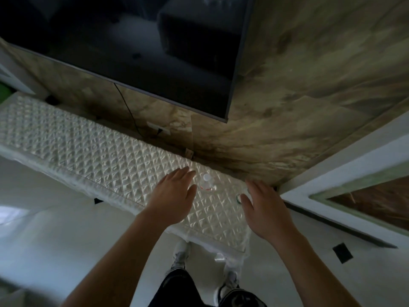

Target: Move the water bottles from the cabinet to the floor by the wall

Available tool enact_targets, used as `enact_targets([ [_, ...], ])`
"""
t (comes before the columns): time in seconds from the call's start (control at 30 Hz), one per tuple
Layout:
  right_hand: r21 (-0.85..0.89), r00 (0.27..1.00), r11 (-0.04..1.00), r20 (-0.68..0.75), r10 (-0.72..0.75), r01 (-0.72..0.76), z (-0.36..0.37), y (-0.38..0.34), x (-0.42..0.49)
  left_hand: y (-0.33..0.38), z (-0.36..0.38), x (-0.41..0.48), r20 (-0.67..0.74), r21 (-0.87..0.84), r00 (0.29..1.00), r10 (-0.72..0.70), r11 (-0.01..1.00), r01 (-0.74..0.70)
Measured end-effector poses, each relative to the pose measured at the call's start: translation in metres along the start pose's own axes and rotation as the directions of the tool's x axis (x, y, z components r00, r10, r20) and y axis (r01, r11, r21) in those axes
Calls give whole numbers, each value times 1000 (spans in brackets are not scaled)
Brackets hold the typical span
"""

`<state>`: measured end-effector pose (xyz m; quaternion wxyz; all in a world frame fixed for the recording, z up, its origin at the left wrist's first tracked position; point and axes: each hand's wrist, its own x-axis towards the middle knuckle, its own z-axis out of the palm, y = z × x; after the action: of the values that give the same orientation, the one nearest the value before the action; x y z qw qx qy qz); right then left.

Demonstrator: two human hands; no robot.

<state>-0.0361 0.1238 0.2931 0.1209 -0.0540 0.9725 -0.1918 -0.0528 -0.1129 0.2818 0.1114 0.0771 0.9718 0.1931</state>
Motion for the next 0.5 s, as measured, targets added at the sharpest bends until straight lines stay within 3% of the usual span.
enact_targets([
  [0.2,47,998,999,52,18,-21,26,41,10,14,53,17,45,-53,999,-16,998,18],
  [0.5,131,992,983,31,122,-125,78,87,48,-19,112,66,85,-142,996,-18,989,30],
])
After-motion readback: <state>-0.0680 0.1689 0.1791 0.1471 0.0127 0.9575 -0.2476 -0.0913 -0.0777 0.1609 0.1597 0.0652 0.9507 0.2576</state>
